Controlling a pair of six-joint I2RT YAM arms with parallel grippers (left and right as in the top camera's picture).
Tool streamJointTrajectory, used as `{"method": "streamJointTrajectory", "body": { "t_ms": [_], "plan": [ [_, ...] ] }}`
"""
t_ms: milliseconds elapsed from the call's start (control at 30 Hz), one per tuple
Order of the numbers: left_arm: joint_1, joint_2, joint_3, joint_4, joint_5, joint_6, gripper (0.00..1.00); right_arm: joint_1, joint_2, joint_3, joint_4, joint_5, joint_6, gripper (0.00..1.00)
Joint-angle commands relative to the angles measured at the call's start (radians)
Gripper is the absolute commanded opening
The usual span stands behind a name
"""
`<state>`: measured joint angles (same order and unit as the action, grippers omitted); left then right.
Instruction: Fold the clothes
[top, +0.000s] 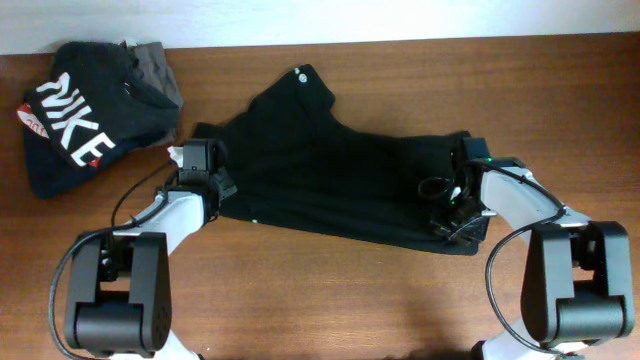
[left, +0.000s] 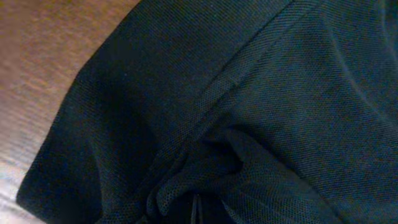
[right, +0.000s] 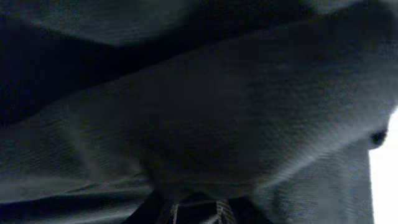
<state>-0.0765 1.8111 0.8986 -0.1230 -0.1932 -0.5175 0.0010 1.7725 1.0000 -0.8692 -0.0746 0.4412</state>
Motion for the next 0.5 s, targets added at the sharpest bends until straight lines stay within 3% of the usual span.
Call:
{"method": "streamJointTrajectory", "body": {
  "t_ms": [0,467],
  "plan": [
    [0.024,-0.032,-0.025,-0.024,-0.069,-0.013,0.01,-0.029,0.003,-0.008,-0.007,0.087,0.01,0.24],
    [0.024,-0.107,-0.025,-0.054,-0.07,-0.013,0.01,-0.029,0.003,0.034,-0.007,0.2,-0.044,0.27]
  ]
}}
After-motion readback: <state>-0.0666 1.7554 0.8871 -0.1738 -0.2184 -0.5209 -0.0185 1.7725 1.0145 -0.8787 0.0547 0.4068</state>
